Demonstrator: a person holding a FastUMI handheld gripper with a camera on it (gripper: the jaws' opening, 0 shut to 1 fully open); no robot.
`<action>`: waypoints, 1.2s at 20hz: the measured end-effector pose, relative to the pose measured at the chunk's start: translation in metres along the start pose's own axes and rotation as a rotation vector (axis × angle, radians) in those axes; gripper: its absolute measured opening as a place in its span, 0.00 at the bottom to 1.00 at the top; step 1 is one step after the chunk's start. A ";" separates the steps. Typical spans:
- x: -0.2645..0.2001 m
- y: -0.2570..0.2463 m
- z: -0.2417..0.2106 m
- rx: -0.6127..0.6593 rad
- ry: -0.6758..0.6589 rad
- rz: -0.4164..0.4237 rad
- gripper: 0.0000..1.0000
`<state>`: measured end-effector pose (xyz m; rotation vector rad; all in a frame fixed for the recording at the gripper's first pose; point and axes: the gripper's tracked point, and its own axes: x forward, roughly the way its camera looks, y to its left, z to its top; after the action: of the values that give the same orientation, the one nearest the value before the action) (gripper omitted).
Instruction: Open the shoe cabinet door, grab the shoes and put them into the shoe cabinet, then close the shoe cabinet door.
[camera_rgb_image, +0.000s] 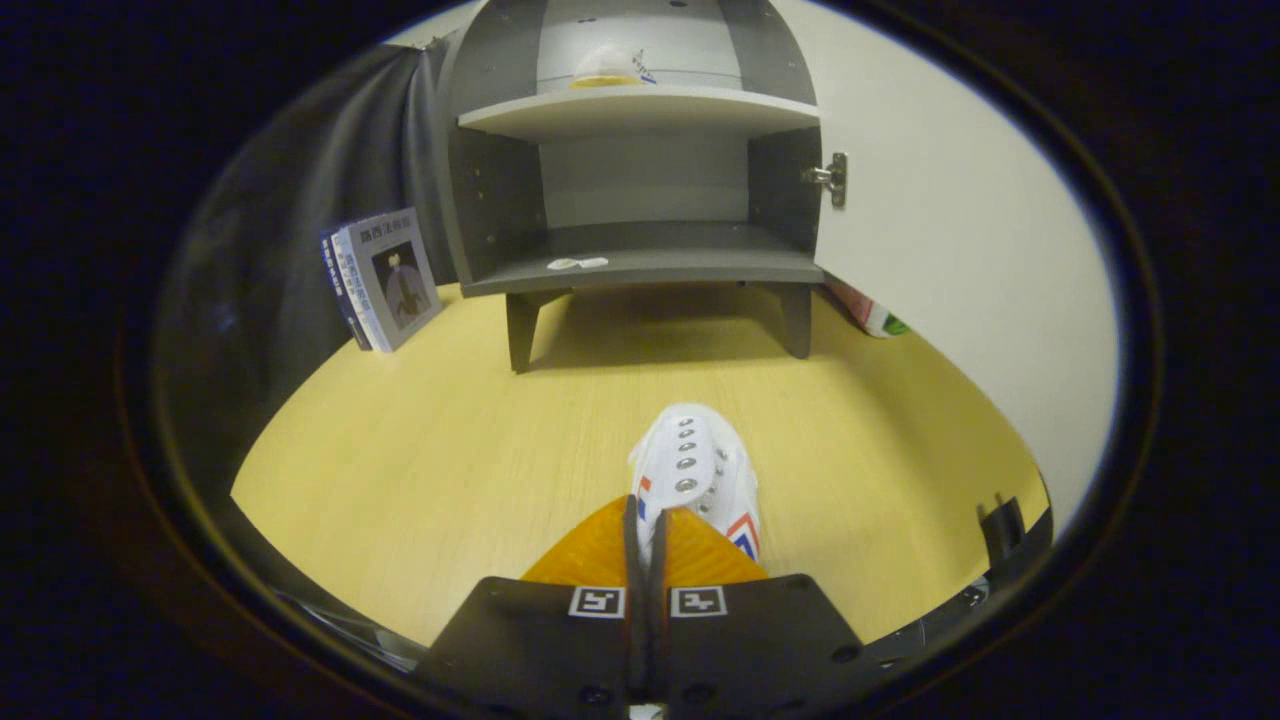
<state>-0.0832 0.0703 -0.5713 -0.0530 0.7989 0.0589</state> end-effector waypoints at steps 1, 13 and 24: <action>-0.005 0.000 0.010 0.005 -0.005 -0.003 0.02; -0.100 -0.004 0.216 0.025 -0.298 -0.096 0.02; -0.030 -0.020 0.405 -0.170 -0.419 -0.095 0.02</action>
<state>0.1869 0.0778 -0.2677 -0.2315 0.3700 0.0457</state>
